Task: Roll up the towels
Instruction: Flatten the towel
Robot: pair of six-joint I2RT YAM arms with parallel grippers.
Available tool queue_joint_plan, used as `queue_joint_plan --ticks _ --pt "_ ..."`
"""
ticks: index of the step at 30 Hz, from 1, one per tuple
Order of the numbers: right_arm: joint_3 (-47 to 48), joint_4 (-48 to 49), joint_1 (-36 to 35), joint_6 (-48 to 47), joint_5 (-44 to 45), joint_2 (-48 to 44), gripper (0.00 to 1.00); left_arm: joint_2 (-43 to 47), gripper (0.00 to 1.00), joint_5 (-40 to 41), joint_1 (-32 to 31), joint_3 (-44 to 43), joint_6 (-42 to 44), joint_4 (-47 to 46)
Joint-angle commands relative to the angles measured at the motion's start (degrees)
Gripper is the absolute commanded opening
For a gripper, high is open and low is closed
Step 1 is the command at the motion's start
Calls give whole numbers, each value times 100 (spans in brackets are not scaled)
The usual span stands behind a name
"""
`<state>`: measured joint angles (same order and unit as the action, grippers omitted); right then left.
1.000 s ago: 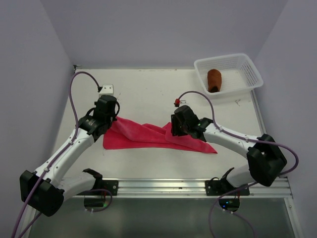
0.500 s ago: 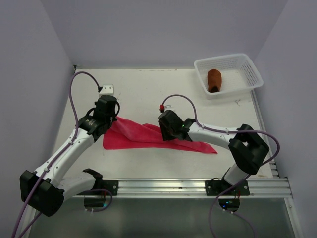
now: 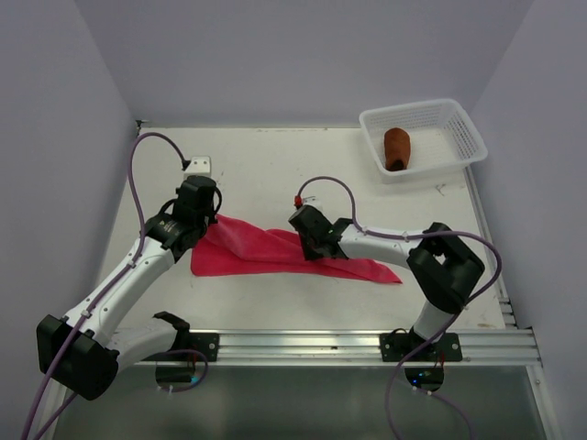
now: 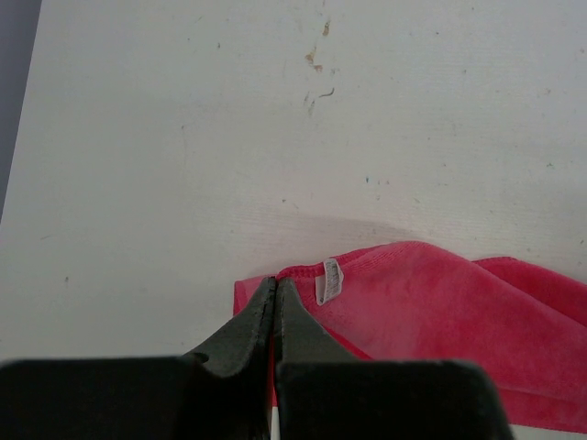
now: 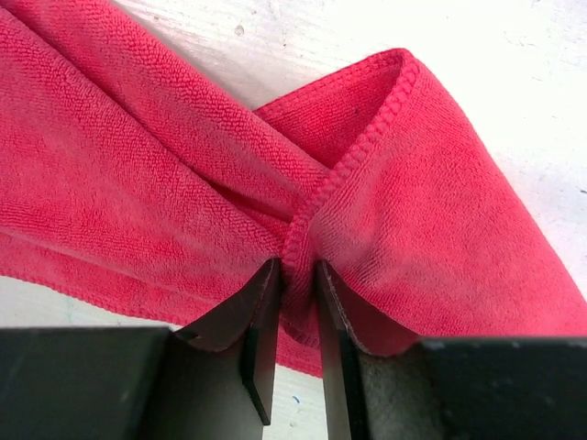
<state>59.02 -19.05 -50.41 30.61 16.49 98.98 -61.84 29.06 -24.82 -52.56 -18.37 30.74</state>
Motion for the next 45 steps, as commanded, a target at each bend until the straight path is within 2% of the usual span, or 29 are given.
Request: queue_joint_plan --ticks 1,5,8,10,11,12,16,23,34,39,45 --pt "83 -204 5 77 187 -493 26 76 0 -6 12 17 106 -279" --pt "-22 -327 198 15 83 -871 22 -29 0 284 21 -18 -17 -139" --pt "-258 -249 505 59 -321 -1231 20 -56 0 407 38 -27 -70 -86" --pt "-417 -144 883 129 -715 -1511 13 -30 0 408 56 -44 -70 -77" --pt "-557 -126 1015 155 -804 -1591 3 -21 0 408 73 -44 -79 -68" --pt "-611 -108 1260 164 -884 -1688 0 5 0 399 74 -44 -79 -68" --pt "-664 -370 1578 -63 -815 -2049 0 137 0 372 74 -9 -53 -130" --pt "-173 -1100 1956 -784 99 -2752 0 146 0 652 74 -53 -44 -139" --pt "952 -1821 2835 -1400 91 -3174 0 682 0 1383 82 -115 -105 -77" --pt "1181 -2059 3133 -1488 -76 -3262 0 1340 0 1251 82 52 -35 -367" --pt "1348 -2305 3275 -1470 -243 -3455 0 1553 0 1252 82 88 -52 -306"
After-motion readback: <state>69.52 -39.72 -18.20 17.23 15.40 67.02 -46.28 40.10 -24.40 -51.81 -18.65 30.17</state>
